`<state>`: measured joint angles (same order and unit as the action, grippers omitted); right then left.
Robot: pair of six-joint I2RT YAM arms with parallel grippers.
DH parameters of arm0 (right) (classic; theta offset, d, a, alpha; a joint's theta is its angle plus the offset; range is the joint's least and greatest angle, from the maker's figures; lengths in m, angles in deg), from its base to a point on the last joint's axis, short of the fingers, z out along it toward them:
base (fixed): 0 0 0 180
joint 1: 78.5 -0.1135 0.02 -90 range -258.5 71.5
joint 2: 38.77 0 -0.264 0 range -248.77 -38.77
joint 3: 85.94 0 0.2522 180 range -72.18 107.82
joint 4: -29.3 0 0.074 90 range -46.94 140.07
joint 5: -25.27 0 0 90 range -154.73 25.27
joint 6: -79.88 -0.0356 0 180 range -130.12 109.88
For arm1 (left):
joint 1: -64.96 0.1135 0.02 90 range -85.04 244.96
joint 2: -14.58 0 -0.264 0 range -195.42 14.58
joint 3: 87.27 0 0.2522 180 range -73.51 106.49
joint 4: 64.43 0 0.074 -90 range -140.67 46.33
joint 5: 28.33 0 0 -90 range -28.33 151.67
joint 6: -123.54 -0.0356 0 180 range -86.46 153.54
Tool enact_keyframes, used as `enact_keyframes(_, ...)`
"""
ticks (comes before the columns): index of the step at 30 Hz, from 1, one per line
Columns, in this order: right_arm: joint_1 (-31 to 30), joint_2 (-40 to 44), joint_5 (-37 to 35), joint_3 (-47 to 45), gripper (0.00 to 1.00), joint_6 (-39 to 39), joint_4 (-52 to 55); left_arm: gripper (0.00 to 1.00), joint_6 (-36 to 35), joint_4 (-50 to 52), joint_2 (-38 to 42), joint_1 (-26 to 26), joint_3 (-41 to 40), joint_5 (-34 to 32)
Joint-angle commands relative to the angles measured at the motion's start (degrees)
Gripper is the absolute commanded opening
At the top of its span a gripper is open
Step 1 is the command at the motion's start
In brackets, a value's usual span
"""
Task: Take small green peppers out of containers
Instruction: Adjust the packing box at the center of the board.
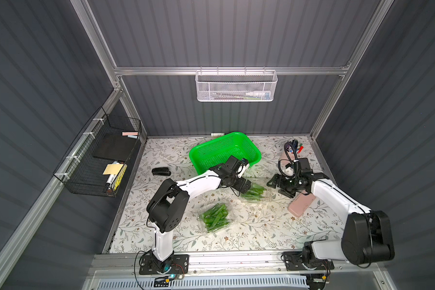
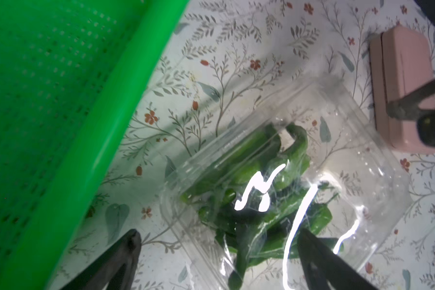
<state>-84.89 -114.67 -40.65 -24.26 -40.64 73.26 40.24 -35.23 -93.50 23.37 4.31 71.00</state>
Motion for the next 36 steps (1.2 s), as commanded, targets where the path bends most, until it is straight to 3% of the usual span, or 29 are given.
enact_keyframes(1, 0.2, 5.7, -2.3, -4.1, 0.81, -2.4, -0.3, 0.99, 1.5, -5.2, 2.7, -0.3, -0.2, -5.0)
enact_keyframes(7, 0.3, 10.2, 4.1, -8.9, 0.81, -4.3, -3.9, 0.99, 2.9, -7.4, -3.3, -0.3, 6.9, -2.8)
enact_keyframes(18, 1.4, 0.7, 14.5, -6.5, 0.79, -5.7, -6.1, 0.99, 2.8, -7.0, -8.5, -2.9, 12.0, -0.4)
enact_keyframes(36, 1.6, 2.0, 16.9, -7.1, 0.78, -4.8, -6.1, 0.99, 1.3, -6.6, -12.5, -4.4, 13.6, 0.2)
